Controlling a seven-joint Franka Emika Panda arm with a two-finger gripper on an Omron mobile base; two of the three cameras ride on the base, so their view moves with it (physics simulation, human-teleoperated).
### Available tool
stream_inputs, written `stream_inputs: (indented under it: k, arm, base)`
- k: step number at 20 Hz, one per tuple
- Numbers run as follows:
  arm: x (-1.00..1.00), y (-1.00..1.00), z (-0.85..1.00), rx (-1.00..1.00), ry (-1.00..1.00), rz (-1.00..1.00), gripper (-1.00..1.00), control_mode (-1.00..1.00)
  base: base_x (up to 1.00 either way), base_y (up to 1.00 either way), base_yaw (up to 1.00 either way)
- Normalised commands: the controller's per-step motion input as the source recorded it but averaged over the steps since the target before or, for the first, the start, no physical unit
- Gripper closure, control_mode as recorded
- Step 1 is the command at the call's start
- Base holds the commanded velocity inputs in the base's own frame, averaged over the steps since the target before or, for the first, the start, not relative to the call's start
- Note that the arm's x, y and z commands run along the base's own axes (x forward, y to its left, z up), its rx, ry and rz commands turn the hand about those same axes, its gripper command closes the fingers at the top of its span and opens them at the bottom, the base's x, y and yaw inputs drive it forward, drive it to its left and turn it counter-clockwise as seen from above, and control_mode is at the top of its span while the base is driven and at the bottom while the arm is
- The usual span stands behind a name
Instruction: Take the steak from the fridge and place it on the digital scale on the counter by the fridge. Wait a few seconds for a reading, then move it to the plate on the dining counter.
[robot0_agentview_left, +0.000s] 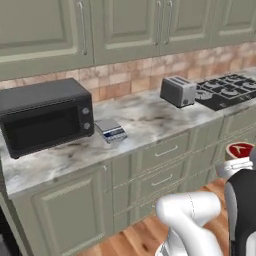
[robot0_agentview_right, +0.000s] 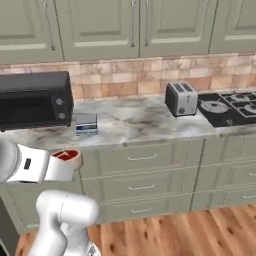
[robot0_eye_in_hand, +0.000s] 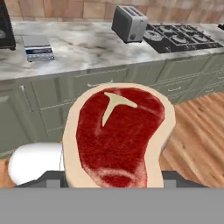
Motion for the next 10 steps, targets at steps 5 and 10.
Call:
stream_inputs:
  k: [5,10]
  arm:
    - [0.0,0.0,0.0,0.0,0.0,0.0,1.0,1.0]
    - [0.0,0.0,0.0,0.0,0.0,0.0,1.0,1.0]
  base:
    - [0.77,-0.25,0.51]
    - [0.52,-0.34,0.51]
